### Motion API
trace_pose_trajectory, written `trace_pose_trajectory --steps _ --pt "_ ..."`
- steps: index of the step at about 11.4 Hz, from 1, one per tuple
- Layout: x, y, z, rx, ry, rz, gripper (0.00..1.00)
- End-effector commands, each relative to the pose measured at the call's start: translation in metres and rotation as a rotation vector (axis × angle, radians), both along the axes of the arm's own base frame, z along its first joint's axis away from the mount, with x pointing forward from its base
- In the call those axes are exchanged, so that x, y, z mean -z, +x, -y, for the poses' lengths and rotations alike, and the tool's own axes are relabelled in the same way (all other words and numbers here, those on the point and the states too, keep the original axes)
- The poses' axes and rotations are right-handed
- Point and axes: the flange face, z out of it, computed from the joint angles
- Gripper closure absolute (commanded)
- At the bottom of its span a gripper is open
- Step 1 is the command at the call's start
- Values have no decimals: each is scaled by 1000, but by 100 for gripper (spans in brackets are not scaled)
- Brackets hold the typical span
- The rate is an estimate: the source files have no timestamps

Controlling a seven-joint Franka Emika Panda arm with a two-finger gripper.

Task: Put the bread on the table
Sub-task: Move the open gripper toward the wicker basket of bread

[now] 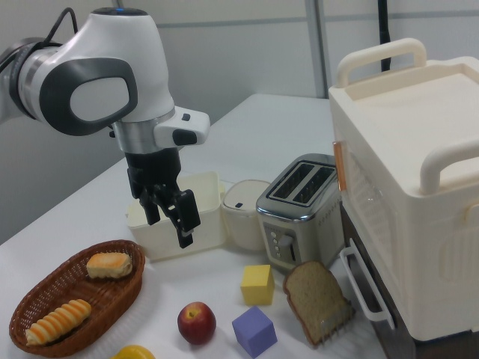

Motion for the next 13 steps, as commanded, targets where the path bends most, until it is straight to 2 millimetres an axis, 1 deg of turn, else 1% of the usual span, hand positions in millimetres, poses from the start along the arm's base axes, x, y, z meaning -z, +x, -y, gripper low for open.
trace_pose_trajectory --steps 1,2,3,7,8,9,13 --pt "5 -3 -12 -45 -3 -61 0" --pt "10 -3 -19 -56 -2 -71 0" --pt "10 -3 -25 -67 -3 -69 0" --pt "12 -2 -31 -76 -3 -77 0" --pt "17 1 -33 -78 -5 -86 0" --pt "22 4 -42 -96 -6 -96 0" --pt "21 4 -44 -102 -22 -94 0"
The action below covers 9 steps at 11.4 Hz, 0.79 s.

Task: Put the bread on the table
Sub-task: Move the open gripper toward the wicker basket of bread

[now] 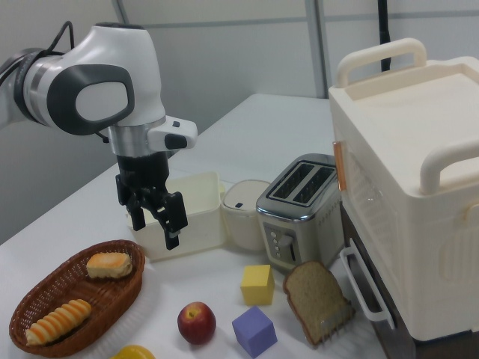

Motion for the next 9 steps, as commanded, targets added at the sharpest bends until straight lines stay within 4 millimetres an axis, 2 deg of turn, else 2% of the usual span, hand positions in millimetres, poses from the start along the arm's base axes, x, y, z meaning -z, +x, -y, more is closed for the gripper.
trace_pose_trajectory --steps 1,2,3,7,9 --pt "-4 -9 -3 -20 -15 -6 0" --pt "0 -13 -20 -46 -16 -15 0" --pt "2 -24 -43 -56 -22 -16 0" --pt "16 -68 -113 -75 -46 26 0" --pt "35 -89 -140 -87 -63 37 0"
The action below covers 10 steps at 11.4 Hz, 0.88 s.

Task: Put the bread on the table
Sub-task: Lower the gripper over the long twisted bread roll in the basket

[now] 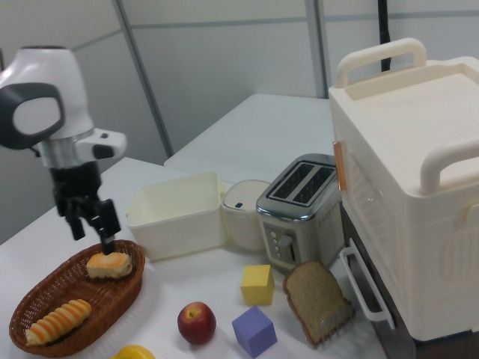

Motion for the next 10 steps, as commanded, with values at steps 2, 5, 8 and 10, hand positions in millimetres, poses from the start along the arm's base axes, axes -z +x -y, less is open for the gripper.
trace_pose_trajectory --steps 2,5,8,10 --pt "42 -51 -47 -27 -50 60 0" --pt "66 -73 -67 -85 -72 47 1" --pt "73 -89 -73 -108 -84 41 2" --pt "79 -93 -80 -116 -105 42 3"
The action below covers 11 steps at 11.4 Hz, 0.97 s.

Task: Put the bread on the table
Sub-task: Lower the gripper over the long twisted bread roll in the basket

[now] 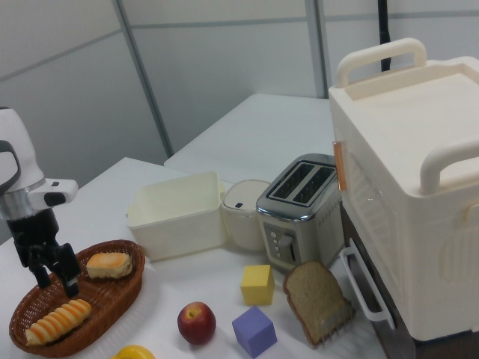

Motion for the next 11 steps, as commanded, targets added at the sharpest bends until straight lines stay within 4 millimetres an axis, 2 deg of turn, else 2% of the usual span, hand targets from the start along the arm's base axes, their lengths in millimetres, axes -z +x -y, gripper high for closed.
trace_pose_trajectory --steps 1,2,6,9,11 --pt "7 -17 -10 -7 -10 29 2" --pt "10 -16 -11 -8 -19 28 2" --pt "13 -18 -37 6 -12 79 3" --pt "13 -9 -46 162 19 163 3" --pt "22 -5 -54 291 46 216 3"
